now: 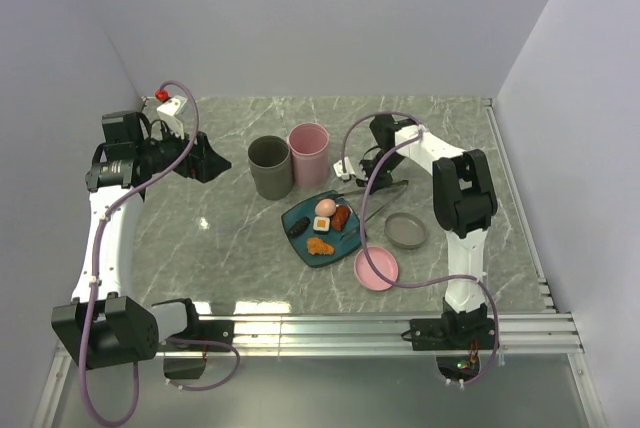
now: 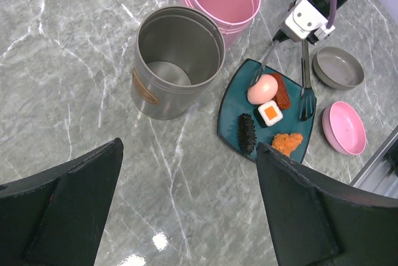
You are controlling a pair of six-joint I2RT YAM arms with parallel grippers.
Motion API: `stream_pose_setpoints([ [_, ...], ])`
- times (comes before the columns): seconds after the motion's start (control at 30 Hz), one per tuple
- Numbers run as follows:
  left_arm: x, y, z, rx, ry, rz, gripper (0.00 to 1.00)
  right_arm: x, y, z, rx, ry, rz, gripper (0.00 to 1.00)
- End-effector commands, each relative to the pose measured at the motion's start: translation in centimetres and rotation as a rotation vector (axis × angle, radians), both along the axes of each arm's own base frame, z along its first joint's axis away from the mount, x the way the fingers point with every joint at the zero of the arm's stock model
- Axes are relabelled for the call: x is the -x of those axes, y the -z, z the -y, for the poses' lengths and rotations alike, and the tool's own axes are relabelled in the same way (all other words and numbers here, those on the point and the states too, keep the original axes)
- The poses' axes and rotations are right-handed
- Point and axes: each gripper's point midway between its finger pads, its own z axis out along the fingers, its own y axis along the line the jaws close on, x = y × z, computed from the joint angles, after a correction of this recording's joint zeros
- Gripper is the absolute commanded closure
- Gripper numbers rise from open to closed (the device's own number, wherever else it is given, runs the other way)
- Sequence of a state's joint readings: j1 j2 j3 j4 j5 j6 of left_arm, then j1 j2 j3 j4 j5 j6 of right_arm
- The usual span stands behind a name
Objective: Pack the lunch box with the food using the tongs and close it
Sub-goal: Pick up the clamp at the center of the board.
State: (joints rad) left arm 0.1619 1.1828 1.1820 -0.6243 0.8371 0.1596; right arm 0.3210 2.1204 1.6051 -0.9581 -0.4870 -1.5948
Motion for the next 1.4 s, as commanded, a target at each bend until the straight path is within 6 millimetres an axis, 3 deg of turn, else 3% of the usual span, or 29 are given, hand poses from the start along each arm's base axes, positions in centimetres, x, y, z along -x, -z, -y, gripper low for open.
stream_pose_setpoints([
  [0.0,0.0,-0.8,0.4,0.009,0.018,0.039,0.06,-0.8,-0.7,-0.5,-0.002,0.016,0.012,1.00],
  [0.1,0.2,-0.8,0.5,0.014,0.025,0.035,0.06,-1.4,-1.5,-0.6,-0.029,0.054,-0.002,1.00],
  [0.23,0.4,-0.7,0.6,0.017,0.026,0.032,0.06,-3.1,-4.3,-0.7,-0.084,0.113,0.004,1.00],
  [0.33,0.7,-0.8,0.9,0.025,0.049,0.032,0.06,-3.2,-6.2,-0.5,-0.113,0.133,-0.003,1.00],
  [0.43,1.0,-1.2,1.1,0.029,0.075,0.033,0.06,-2.5,-8.1,-0.4,-0.141,0.157,-0.031,1.00],
  [0.57,2.1,-2.7,2.1,0.052,0.135,0.081,0.07,0.0,-11.7,-0.4,-0.197,0.188,-0.096,1.00],
  [0.7,3.3,-5.0,3.7,0.130,0.211,0.167,0.06,2.9,-17.1,-2.2,-0.342,0.234,-0.165,1.00],
  [0.77,3.8,-7.2,5.2,0.174,0.279,0.247,0.06,4.3,-20.4,-3.8,-0.447,0.268,-0.216,1.00],
  [0.93,4.4,-10.1,9.9,0.323,0.340,0.225,0.06,7.8,-25.2,-6.8,-0.588,0.344,-0.401,1.00],
  [1.0,3.8,-11.4,11.0,0.372,0.326,0.277,0.05,8.4,-28.2,-8.4,-0.708,0.329,-0.451,1.00],
  [1.03,3.8,-11.8,11.3,0.434,0.306,0.227,0.05,8.9,-28.8,-8.9,-0.712,0.428,-0.591,1.00],
  [1.07,3.6,-12.3,11.7,0.464,0.298,0.225,0.05,8.5,-31.4,-9.7,-0.814,0.365,-0.570,1.00],
  [1.1,3.3,-13.2,12.2,0.495,0.290,0.257,0.06,8.7,-32.5,-10.1,-0.843,0.363,-0.601,1.00],
  [1.13,3.2,-13.3,12.7,0.542,0.281,0.213,0.07,9.5,-32.2,-10.5,-0.808,0.483,-0.791,1.00],
  [1.17,3.1,-13.7,13.1,0.563,0.281,0.217,0.10,8.9,-35.3,-11.2,-0.918,0.388,-0.666,1.00],
  [1.2,3.4,-14.5,13.9,0.586,0.299,0.233,0.15,8.9,-35.9,-11.5,-0.944,0.407,-0.679,1.00],
  [1.23,3.1,-14.9,14.2,0.629,0.282,0.212,0.16,9.8,-35.2,-11.8,-0.909,0.510,-0.857,1.00],
  [1.27,3.0,-15.2,14.4,0.655,0.284,0.208,0.16,9.9,-37.3,-12.2,-0.996,0.415,-0.775,1.00],
  [1.33,2.8,-16.2,15.1,0.718,0.284,0.184,0.17,10.7,-37.5,-13.0,-0.952,0.448,-0.938,1.00],
  [1.37,2.8,-16.5,15.2,0.738,0.285,0.182,0.18,10.7,-38.0,-13.3,-0.965,0.426,-0.933,1.00],
])
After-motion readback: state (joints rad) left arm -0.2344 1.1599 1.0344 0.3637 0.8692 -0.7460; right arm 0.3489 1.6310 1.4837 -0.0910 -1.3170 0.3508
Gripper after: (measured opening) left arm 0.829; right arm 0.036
